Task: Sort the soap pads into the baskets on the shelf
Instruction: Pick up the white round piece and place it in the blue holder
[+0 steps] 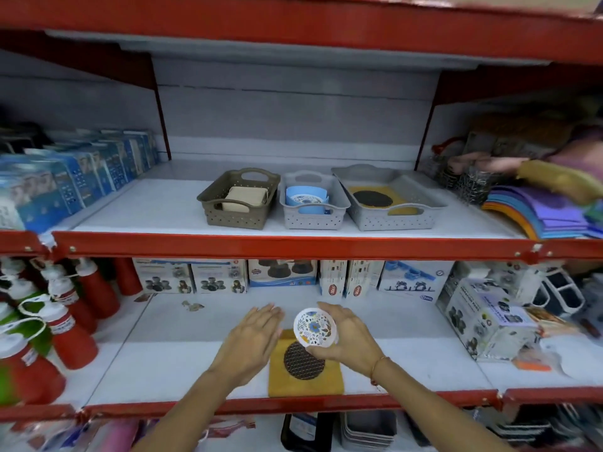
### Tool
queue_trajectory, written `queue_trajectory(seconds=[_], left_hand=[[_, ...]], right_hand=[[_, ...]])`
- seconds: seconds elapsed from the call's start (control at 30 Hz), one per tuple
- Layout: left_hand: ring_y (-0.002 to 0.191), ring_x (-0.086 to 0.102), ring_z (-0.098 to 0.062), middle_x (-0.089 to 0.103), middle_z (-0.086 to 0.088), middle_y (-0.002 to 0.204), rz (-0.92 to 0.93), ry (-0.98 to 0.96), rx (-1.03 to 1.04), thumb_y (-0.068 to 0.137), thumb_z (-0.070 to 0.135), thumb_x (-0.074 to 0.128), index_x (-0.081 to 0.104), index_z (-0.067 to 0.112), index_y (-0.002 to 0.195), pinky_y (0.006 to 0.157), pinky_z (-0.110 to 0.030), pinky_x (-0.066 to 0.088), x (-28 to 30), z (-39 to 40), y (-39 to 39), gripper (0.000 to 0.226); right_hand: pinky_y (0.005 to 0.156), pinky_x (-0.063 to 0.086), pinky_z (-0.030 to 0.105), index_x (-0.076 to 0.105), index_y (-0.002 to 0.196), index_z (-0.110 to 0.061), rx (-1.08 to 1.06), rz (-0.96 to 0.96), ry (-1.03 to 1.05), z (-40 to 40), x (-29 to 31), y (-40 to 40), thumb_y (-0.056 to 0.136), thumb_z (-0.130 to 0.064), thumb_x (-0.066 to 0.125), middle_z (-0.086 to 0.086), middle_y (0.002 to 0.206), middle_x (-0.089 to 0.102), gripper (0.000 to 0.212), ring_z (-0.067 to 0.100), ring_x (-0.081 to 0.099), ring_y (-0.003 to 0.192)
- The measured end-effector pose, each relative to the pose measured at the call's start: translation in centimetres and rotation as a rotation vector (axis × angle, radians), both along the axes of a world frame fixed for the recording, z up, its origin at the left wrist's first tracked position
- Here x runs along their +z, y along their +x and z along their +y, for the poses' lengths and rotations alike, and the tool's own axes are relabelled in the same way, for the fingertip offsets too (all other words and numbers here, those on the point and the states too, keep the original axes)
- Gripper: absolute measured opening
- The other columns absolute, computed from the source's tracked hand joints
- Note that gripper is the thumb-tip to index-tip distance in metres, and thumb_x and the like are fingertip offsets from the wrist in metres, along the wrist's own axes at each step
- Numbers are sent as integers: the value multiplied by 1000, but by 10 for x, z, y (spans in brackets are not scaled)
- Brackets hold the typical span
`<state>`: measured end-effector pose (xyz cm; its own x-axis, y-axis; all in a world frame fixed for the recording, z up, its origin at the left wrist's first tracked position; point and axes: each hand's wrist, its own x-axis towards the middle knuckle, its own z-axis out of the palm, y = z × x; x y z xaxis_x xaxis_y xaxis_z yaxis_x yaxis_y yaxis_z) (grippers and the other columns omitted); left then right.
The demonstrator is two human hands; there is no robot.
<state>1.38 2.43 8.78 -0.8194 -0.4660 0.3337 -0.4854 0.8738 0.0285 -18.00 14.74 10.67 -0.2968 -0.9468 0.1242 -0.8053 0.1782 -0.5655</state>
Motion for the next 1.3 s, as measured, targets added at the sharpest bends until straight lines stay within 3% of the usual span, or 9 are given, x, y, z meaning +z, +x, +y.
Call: queue_trajectory(seconds=[0.13,0.33,0.53,0.67,0.8,0.9,1.07,1.17,1.3], left_hand=[[125,51,-15,61,-2,129,187,-54,-106,99,35,19,55,12,128,111,-30,25,47,11,9,51],[125,49,-19,60,-7,128,407,-207,-142,97,27,32,58,6,124,112,-36,30,125,3,0,42],[119,54,-18,64,-5,124,380,-299,-90,96,28,35,59,9,122,113,-31,25,182,-34,-31,40],[107,62,-18,71,-4,109,256,-271,-37,95,36,23,67,14,105,113,-25,15,199,-64,-50,50],[103,62,-15,73,-4,104,146,-204,-36,94,50,7,68,16,99,118,-24,12,199,-82,-56,70],[97,63,-15,73,-3,99,175,-144,-34,95,50,12,69,16,85,116,-28,24,197,-88,-58,67],[110,59,-20,71,-4,110,197,-112,4,98,45,23,71,15,100,112,-28,26,202,-80,-59,57],[113,58,-18,69,-4,117,195,-131,-2,100,41,26,71,13,101,111,-25,26,204,-77,-59,53],[91,64,-19,72,-3,96,148,-99,-13,99,42,25,68,15,86,111,-34,31,204,-74,-57,53]], right_hand=[[109,43,32,46,136,-24,84,-44,-141,18,53,2,59,-52,80,-8,135,55,88,8,51,123],[102,49,26,50,133,-22,122,25,-362,12,132,-3,59,-51,83,-10,130,60,86,1,56,118],[100,49,28,64,118,-22,78,124,-501,-34,192,-21,60,-47,84,-6,122,60,67,6,58,111],[92,40,17,69,110,-20,-60,190,-386,-82,213,-50,62,-50,82,2,120,61,58,13,56,112],[86,47,27,68,98,-19,-124,198,-186,-128,217,-72,67,-50,79,6,116,65,44,21,61,104],[81,51,30,69,93,-19,-133,207,-84,-152,212,-74,69,-49,78,3,107,70,40,20,63,97],[95,50,37,71,76,-23,-73,220,-2,-172,197,-69,77,-53,66,-1,98,74,31,20,66,93],[100,46,43,76,87,-13,-61,224,72,-175,198,-70,85,-53,55,8,97,76,46,27,67,94],[93,52,43,74,97,-17,-80,244,27,-162,205,-68,92,-50,45,10,105,74,44,27,67,96]])
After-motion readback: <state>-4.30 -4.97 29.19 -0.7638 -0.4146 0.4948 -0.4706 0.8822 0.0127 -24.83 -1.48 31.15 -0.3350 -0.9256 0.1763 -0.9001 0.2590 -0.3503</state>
